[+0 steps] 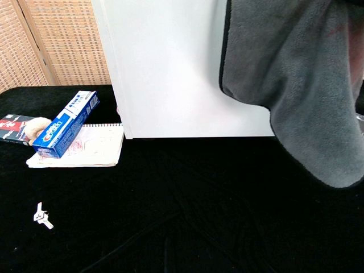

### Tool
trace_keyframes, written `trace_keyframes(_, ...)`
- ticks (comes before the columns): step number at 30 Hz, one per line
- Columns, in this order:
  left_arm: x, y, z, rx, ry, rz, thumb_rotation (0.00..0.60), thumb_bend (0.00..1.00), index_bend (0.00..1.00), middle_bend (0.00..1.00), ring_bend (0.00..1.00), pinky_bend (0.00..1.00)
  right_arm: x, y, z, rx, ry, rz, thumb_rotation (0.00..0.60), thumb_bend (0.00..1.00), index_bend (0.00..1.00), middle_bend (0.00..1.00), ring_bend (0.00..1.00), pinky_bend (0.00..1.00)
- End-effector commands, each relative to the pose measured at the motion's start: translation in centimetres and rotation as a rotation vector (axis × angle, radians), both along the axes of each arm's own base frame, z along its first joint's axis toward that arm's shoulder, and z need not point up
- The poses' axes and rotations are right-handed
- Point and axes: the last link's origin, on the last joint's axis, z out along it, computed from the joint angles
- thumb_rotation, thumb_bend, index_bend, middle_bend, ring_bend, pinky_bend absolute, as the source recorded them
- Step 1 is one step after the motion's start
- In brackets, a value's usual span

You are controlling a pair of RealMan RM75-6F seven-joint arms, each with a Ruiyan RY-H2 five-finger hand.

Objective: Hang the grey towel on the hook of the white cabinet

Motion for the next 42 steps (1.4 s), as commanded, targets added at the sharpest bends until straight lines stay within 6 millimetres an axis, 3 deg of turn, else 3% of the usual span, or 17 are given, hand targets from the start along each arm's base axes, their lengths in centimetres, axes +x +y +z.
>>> trace_keyframes(1, 0.0, 0.0, 0.0, -0.001, 0.0, 0.0, 0.6, 0.0, 0.0, 0.0, 0.0, 0.0, -0.6, 0.1, 0.2, -0.003, 0.01, -0.015, 0.6, 0.8, 0.83, 1.0, 0.98, 1.0)
trace_keyframes(9, 0.0, -0.1, 0.0, 0.001, 0.003, 0.0, 0.6, 0.0, 0.0, 0.0, 0.0, 0.0, -1.8, 0.3, -0.4, 0.01, 0.045, -0.027, 0.6, 0.8, 0.83, 1.0, 0.98, 1.0)
trace_keyframes(42, -0.1, 0.0, 0.1, 0.006, 0.001, 0.007, 0.6, 0.0, 0.0, 0.0, 0.0, 0.0, -1.6, 0.3, -2.1, 0.018, 0.102, -0.018, 0.6, 0.8, 0.83, 1.0, 0.98, 1.0)
